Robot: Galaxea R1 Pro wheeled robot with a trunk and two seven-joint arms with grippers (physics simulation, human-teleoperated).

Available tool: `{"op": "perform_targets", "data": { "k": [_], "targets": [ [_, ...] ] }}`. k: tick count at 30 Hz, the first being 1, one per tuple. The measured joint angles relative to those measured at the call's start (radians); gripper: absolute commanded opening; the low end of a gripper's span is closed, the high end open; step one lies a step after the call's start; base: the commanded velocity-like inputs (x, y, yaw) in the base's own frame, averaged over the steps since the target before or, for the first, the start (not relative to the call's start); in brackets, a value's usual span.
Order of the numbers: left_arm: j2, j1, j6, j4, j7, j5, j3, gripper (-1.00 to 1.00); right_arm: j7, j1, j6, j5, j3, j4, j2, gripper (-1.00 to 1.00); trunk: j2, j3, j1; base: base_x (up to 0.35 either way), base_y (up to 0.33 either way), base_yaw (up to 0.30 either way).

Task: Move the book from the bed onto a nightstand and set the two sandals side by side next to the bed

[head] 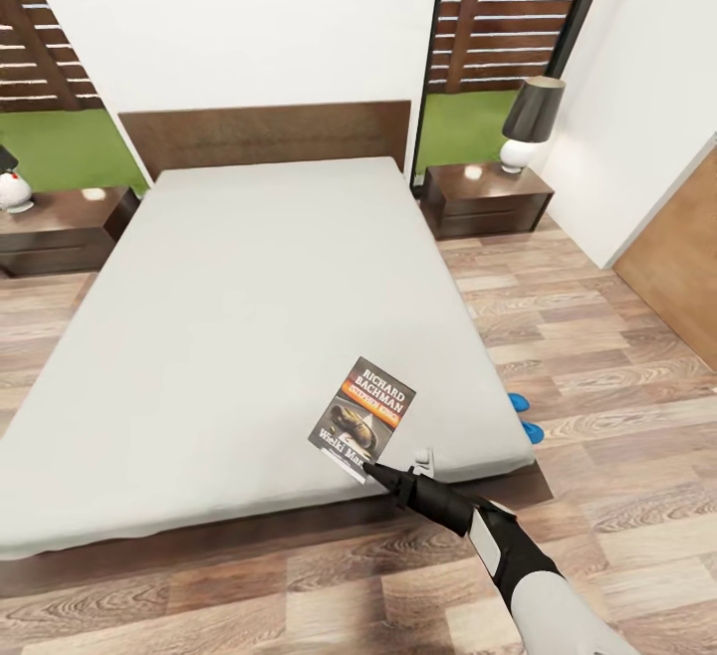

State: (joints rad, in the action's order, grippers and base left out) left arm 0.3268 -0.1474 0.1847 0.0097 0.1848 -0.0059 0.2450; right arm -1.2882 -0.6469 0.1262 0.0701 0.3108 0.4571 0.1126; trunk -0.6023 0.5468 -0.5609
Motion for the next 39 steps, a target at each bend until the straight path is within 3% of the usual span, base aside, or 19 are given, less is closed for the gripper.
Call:
{"op": "perform_targets", "data": {
  "k": [29,39],
  "targets": [
    [0.000,0.000,0.003,0.000,-0.001,0.000,0.000,1.00,0.000,0.000,-0.002,-0.001,0.001,0.000,0.000,-1.00,0.204,-0.137,0.111,0.000,0.000,0.000],
    [0.000,0.000,0.003,0.000,-0.001,0.000,0.000,1.00,0.001,0.000,-0.002,-0.001,0.000,0.000,0.000,-1.00,0.204,-0.153,0.111,0.000,0.000,0.000]
  ]
}}
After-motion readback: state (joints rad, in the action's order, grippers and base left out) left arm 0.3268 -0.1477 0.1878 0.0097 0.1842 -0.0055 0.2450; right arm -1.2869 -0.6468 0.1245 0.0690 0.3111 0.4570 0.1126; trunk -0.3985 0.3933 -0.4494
